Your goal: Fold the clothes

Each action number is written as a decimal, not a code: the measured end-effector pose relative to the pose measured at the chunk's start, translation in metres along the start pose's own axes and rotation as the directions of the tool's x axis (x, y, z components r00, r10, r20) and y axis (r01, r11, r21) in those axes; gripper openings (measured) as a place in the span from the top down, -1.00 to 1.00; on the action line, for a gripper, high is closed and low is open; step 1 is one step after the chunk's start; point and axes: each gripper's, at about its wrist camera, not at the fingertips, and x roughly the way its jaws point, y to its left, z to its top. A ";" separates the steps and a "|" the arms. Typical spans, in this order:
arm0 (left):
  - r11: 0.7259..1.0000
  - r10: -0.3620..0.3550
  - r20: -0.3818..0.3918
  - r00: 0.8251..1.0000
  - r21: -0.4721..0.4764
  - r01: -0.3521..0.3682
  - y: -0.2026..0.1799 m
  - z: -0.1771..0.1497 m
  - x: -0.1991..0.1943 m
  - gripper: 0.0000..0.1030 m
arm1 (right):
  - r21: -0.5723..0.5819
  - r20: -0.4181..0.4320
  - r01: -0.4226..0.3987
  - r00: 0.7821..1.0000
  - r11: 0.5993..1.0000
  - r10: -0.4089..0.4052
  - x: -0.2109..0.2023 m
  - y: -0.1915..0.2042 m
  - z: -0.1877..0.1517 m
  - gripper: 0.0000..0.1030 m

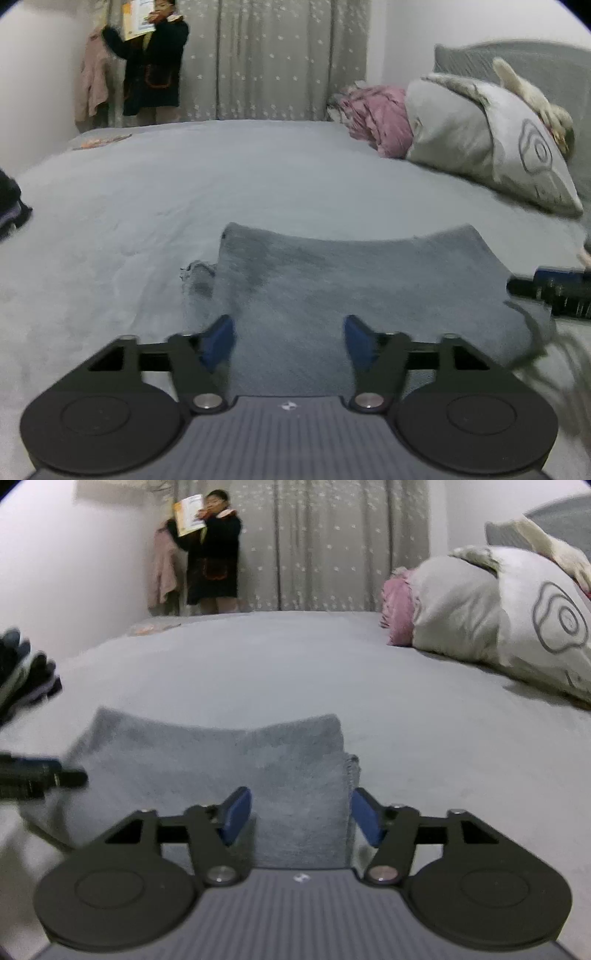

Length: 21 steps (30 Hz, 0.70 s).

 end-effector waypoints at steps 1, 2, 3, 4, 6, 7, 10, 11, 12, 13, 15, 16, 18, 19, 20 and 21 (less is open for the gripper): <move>1.000 0.019 -0.033 0.999 -0.009 -0.019 -0.004 0.000 -0.004 -0.49 | 0.003 -0.016 0.009 1.000 1.000 -0.009 -0.006 0.003 0.003 -0.52; 0.999 0.019 -0.058 0.998 -0.027 -0.021 -0.006 0.002 -0.007 -0.51 | -0.002 -0.032 0.016 0.999 1.000 -0.016 -0.013 0.007 0.005 -0.57; 0.999 0.016 -0.074 0.997 -0.044 -0.019 -0.008 0.005 -0.011 -0.54 | -0.006 -0.048 0.023 0.999 1.000 -0.023 -0.019 0.011 0.007 -0.69; 0.998 0.013 -0.090 0.996 -0.060 -0.018 -0.010 0.008 -0.016 -0.57 | -0.014 -0.058 0.031 0.998 0.999 -0.031 -0.026 0.015 0.009 -0.79; 0.997 0.013 -0.117 0.993 -0.071 -0.021 -0.017 0.011 -0.024 -0.61 | -0.023 -0.072 0.039 0.997 0.999 -0.041 -0.034 0.021 0.011 -0.89; 0.997 0.012 -0.130 0.991 -0.072 -0.021 -0.020 0.011 -0.027 -0.63 | -0.028 -0.089 0.046 0.995 0.999 -0.048 -0.042 0.027 0.012 -0.93; 0.995 0.008 -0.173 0.985 -0.093 -0.024 -0.029 0.004 -0.038 -0.72 | -0.018 -0.141 0.057 0.988 0.998 -0.059 -0.057 0.035 0.012 -0.99; 0.994 0.006 -0.186 0.982 -0.104 -0.026 -0.031 0.004 -0.040 -0.77 | -0.013 -0.162 0.073 0.984 0.997 -0.074 -0.060 0.036 0.011 -0.99; 0.994 0.005 -0.195 0.981 -0.111 -0.027 -0.034 0.003 -0.042 -0.93 | -0.009 -0.182 0.089 0.979 0.996 -0.089 -0.061 0.036 0.009 -0.99; 0.994 0.012 -0.206 0.978 -0.104 -0.034 -0.039 0.002 -0.042 -0.98 | -0.004 -0.201 0.106 0.974 0.994 -0.104 -0.062 0.036 0.008 -0.99; 0.996 0.039 -0.218 0.975 -0.074 -0.056 -0.048 0.000 -0.043 -0.98 | 0.013 -0.241 0.121 0.964 0.993 -0.115 -0.062 0.033 0.003 -0.99; 0.996 0.058 -0.219 0.974 -0.053 -0.072 -0.054 -0.001 -0.043 -0.98 | 0.022 -0.256 0.124 0.960 0.992 -0.115 -0.060 0.032 0.002 -0.99; 0.996 0.084 -0.222 0.971 -0.024 -0.091 -0.062 0.001 -0.042 -0.98 | 0.041 -0.270 0.122 0.957 0.992 -0.107 -0.057 0.030 0.001 -0.99; 0.995 0.094 -0.224 0.970 -0.013 -0.100 -0.066 0.003 -0.041 -0.98 | 0.051 -0.275 0.120 0.956 0.991 -0.102 -0.055 0.030 0.000 -0.99; 0.992 0.118 -0.229 0.966 -0.007 -0.123 -0.069 0.004 -0.040 -0.98 | 0.047 -0.278 0.120 0.955 0.992 -0.102 -0.051 0.031 0.001 -0.99; 0.991 0.130 -0.228 0.965 0.002 -0.133 -0.070 0.005 -0.039 -0.98 | 0.035 -0.279 0.124 0.954 0.992 -0.109 -0.048 0.032 0.002 -0.99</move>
